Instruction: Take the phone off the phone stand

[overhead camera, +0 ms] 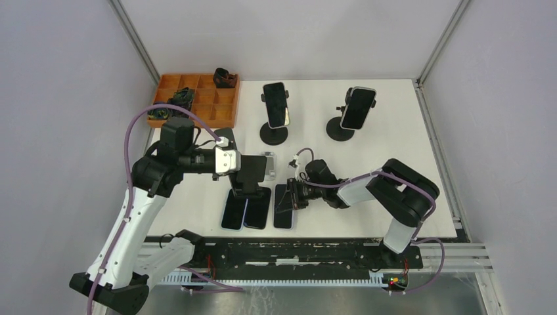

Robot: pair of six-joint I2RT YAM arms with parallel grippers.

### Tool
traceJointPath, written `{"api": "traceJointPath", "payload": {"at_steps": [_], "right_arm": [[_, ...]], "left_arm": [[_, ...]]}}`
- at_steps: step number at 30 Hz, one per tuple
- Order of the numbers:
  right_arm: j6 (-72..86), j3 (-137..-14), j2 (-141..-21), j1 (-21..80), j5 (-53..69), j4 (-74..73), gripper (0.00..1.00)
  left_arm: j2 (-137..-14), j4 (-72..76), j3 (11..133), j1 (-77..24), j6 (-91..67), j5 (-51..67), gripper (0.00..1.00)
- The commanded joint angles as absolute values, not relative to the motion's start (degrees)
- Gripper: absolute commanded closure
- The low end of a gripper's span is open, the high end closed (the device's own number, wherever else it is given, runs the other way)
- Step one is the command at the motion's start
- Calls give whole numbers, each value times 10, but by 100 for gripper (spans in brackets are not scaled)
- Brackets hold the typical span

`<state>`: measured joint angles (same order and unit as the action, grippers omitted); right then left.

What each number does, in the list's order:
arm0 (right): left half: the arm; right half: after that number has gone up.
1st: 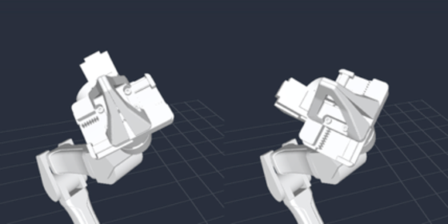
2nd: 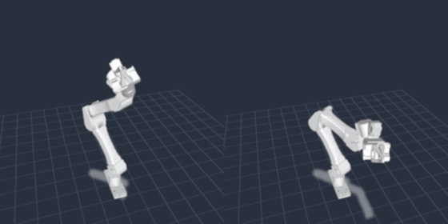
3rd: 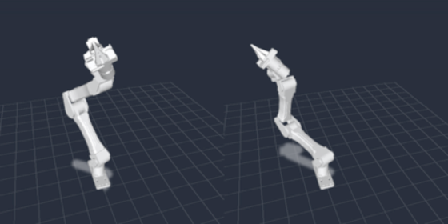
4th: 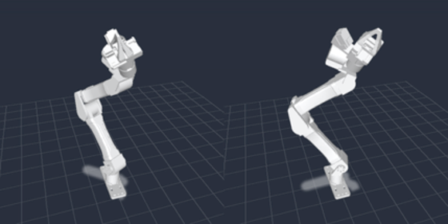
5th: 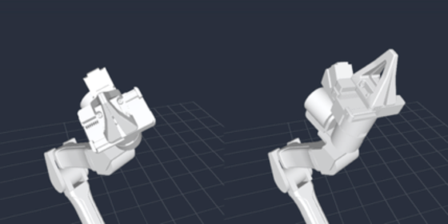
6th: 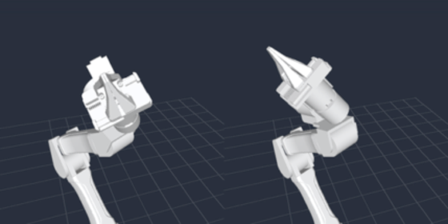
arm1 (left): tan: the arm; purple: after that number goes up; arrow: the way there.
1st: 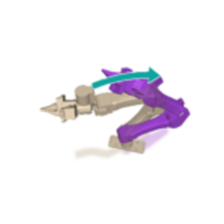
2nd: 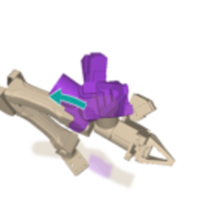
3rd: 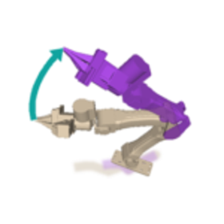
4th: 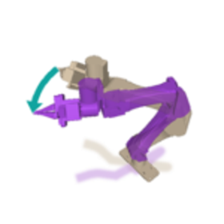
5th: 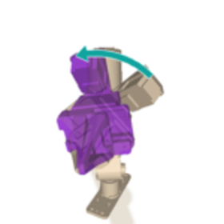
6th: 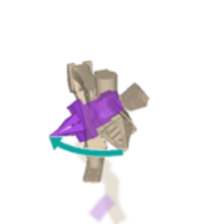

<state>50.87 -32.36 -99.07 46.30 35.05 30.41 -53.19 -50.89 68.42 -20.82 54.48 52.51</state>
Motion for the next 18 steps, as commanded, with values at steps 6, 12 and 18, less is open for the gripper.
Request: {"api": "traceJointPath", "payload": {"at_steps": [6,12,18], "right_arm": [[436,-371,-988,462,187,164,25],[380,-385,-929,462,45,26,2],[373,-345,-881,462,18,9,2]], "left_arm": [[-521,-504,705,-207,561,546,98],[-524,-504,705,-207,562,548,98],[-526,-504,707,-207,566,549,98]]}}
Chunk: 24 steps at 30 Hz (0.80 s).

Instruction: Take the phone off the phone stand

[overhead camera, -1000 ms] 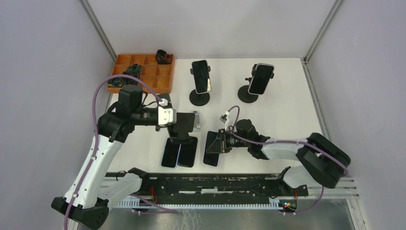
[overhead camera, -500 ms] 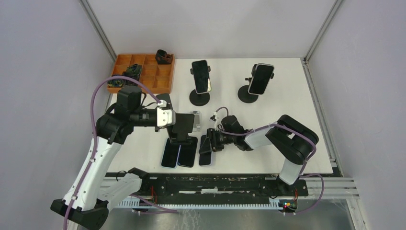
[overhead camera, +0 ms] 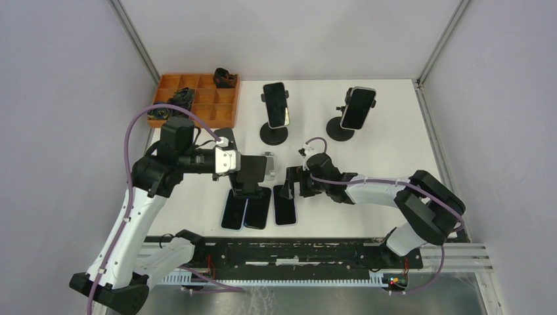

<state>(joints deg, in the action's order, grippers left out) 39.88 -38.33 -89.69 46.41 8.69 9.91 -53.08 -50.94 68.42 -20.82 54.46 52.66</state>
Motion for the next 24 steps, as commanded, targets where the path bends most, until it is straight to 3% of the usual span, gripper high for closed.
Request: {"api": "traceJointPath", "payload": {"at_steps": [1,7,16,24], "right_arm": [[378,-335,-877,463,39,27,2],[401,-306,-900,481,143,117,3],[405,-338,-967,521,170,142,6],[382,-344,-918,527,136,78,8]], "left_arm": [[-527,-504,708,-207,566,549,98],[-530,-504,711,-207,566,549,98],[-526,-504,712,-207,565,545,98],[-525,-504,708,-207,568,545,98]]}}
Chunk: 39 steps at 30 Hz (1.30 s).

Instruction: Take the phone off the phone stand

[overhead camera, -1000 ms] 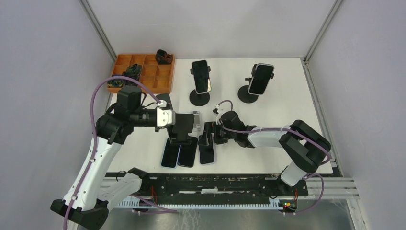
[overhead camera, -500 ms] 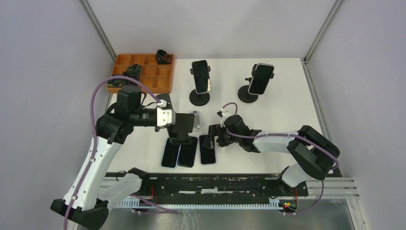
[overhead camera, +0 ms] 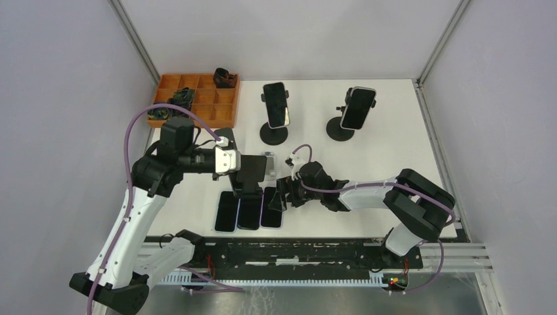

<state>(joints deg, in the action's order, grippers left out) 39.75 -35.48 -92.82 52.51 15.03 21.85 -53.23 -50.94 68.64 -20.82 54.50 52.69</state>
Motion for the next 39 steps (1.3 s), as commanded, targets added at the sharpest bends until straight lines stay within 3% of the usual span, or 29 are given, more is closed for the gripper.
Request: {"api": "traceJointPath", "payload": {"at_steps": [1,6,12,17,21,22,39], "right_arm": [[378,-350,-909,517,127,65,8],[352,-390,-874,485,77,43,9],[310,-465,-912,522,42,66,24],[288,-498,-963,564,30,74,46],[288,-485,-989,571,42,86,73],[289,-477,-992,571,41,89,75],[247,-368,-943,571,51,52,77]], "left_arm": [[-525,-504,708,-207,568,545,98],[-523,-504,710,-207,568,543,98],[-527,-504,723,-207,547,543,98],[-525,-504,727,-206,538,540,98],[-521,-504,726,-207,540,536,98],[-520,-504,727,-207,540,536,98],[-522,-504,722,-207,546,545,98]]}}
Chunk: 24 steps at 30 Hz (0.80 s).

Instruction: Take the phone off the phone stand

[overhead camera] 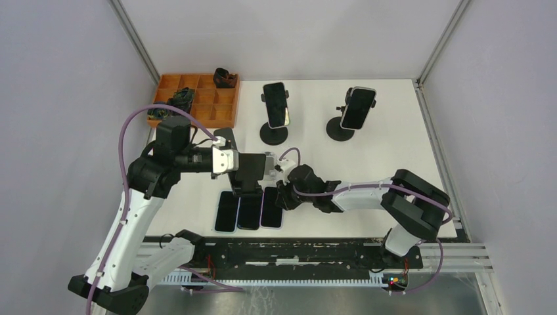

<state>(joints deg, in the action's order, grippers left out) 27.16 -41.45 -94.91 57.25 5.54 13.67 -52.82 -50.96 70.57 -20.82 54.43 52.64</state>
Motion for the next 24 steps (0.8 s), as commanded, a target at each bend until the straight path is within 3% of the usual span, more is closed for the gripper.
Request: {"api": "traceJointPath", "payload": {"at_steps": [1,6,15,19,24], "right_arm": [[247,-364,-938,571,52,46,77],[244,-388,-891,561,42,20,72],[211,-478,-924,497,30,70,20],[216,-513,-978,493,71,86,18],[262,-482,-977,493,130,141,22]], "left_arm": [[-521,-505,721,-207,546,546,98],[-526,-504,722,-206,547,551,98],[-524,-504,729,-206,544,544,98],[-526,-504,732,-206,545,544,98],[-528,-504,734,-207,547,545,98]]}}
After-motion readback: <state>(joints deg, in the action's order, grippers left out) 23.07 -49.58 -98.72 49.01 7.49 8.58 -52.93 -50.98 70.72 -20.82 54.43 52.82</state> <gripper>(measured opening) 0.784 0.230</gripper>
